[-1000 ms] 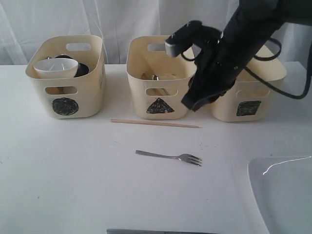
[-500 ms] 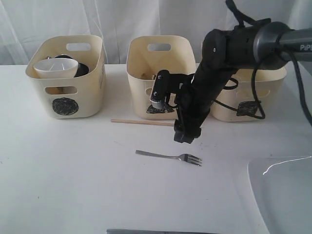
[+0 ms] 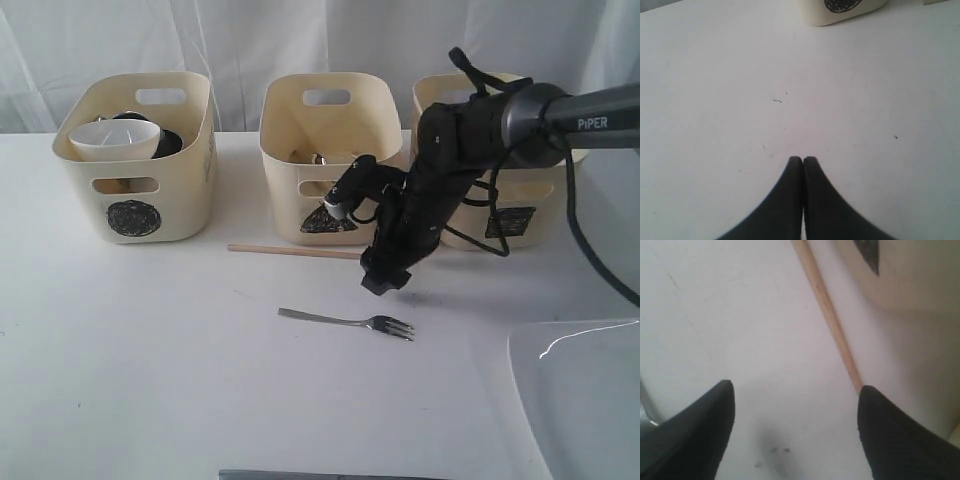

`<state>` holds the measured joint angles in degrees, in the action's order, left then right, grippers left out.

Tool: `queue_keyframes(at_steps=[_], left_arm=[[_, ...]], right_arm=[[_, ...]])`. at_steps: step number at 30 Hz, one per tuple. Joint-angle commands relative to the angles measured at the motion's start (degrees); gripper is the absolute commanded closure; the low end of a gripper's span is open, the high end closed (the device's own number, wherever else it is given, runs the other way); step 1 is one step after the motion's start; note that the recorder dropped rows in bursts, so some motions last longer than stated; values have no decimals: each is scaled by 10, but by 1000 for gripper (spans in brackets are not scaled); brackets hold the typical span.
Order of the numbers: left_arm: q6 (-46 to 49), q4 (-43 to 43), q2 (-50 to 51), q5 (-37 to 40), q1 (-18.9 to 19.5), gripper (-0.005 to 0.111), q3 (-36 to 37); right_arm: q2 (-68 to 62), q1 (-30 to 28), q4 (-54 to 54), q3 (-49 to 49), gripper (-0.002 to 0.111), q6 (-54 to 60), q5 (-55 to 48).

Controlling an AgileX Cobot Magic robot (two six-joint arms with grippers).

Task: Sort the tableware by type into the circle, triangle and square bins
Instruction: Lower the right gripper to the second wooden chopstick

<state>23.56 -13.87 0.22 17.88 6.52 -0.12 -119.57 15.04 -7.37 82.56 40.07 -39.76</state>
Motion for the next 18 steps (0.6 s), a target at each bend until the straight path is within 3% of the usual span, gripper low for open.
queue_keyframes(at_steps=[1, 18], left_arm=[[1, -5, -2, 1, 1, 107, 1], [1, -5, -2, 1, 1, 107, 1]], right_arm=[[0, -4, 7, 16, 43, 27, 46], [-51, -20, -31, 36, 43, 23, 31]])
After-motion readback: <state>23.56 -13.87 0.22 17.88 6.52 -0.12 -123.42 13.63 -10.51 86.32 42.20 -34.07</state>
